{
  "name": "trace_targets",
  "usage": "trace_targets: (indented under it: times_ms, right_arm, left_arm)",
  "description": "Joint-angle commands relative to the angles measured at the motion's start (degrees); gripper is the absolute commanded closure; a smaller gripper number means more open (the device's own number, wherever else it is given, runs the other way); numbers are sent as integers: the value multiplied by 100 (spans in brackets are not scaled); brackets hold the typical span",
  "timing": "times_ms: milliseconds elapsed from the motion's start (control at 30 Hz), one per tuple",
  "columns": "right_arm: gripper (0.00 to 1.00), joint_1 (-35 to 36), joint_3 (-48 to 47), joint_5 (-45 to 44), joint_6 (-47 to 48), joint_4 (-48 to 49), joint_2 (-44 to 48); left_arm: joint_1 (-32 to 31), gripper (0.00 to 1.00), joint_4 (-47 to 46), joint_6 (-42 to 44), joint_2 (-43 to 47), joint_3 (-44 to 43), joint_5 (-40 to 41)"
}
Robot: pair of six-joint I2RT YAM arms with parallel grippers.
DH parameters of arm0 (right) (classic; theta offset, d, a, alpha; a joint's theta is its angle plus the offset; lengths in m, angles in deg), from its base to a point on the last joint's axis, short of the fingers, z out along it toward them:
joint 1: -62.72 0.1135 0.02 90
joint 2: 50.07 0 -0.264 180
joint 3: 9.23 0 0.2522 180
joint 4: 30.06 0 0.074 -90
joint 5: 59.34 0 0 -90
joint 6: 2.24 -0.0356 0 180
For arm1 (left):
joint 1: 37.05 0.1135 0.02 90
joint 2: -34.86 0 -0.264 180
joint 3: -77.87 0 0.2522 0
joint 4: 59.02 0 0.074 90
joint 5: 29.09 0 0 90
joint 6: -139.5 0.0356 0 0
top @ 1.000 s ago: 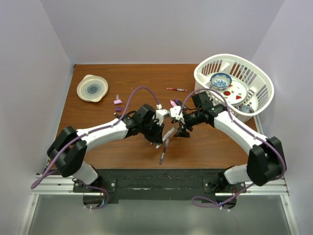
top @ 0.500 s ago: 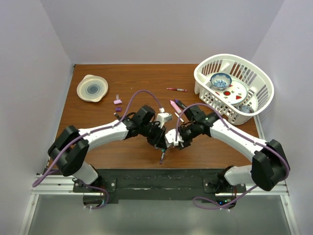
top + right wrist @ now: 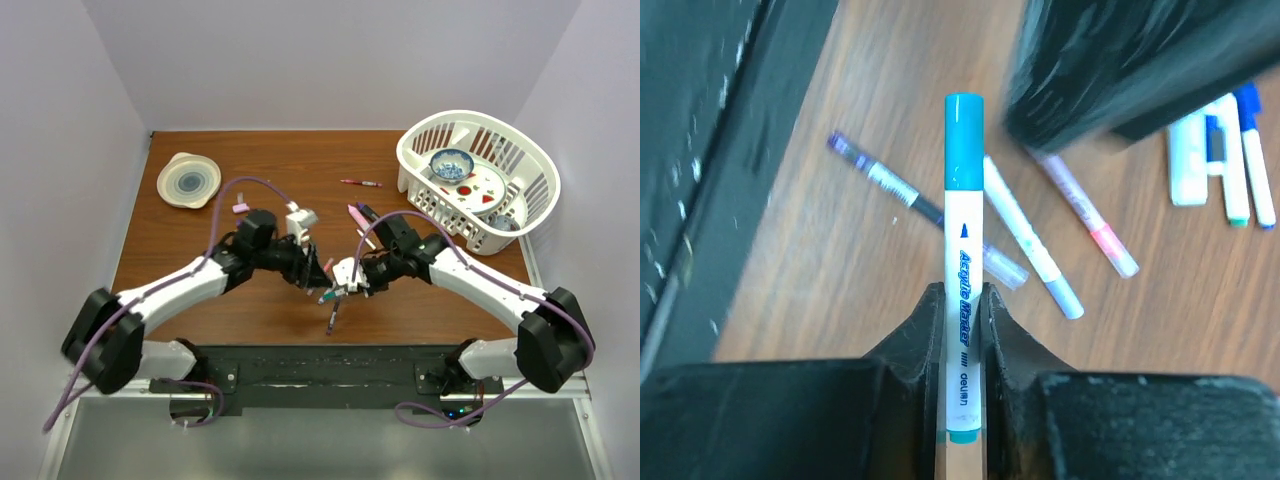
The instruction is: Open the pen caps
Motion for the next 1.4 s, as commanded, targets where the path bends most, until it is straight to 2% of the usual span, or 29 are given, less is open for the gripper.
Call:
trace_targets:
  times_ms: [0, 33, 100, 133, 233, 267, 367, 633, 1100, 1200, 1300, 1333, 1367]
  right_arm:
    - [100, -394, -282, 1007, -1958, 911, 144]
    - [100, -464, -274, 1182, -2761, 1373, 135]
    - [100, -605, -169, 1289, -3582, 1929, 126]
    - [100, -631, -90, 1255, -4552, 2654, 135]
    - [100, -667, 104, 1175, -5901, 3633, 47]
    - [100, -658, 139, 1088, -6194, 3837, -23]
    - [100, -667, 306, 1043, -6986, 4470, -76]
    - [100, -526, 570, 683, -7593, 5007, -155]
    - [100, -306, 623, 270, -7990, 5245, -349]
    - [100, -263, 614, 261, -7990, 5228, -401]
    - [100, -236, 596, 226, -7972, 5184, -463]
    - [100, -227, 588, 226, -7964, 5158, -472]
    - [100, -236, 579, 217, -7955, 5140, -489]
  left_arm:
    - [326, 16, -1683, -682, 1291, 631, 937]
    - [344, 15, -1894, -918, 1580, 755, 1139]
    - [353, 13, -2536, -1218, 1775, 1123, 1658]
    - [353, 13, -2729, -1524, 1889, 1221, 1816]
    - [353, 13, -3512, -2270, 1926, 1626, 2265]
    - [353, 12, -3879, -2448, 1908, 1705, 2431]
    - [353, 12, -4233, -2994, 1768, 1925, 2695]
    - [344, 20, -4735, -3530, 1425, 2066, 3083]
    - [265, 52, -5122, -3645, 739, 1811, 2846]
    - [265, 60, -5113, -3567, 695, 1723, 2855]
    - [265, 75, -5052, -3461, 704, 1636, 2837]
    - [265, 87, -5034, -3443, 695, 1627, 2837]
    - [265, 94, -5025, -3426, 712, 1618, 2837]
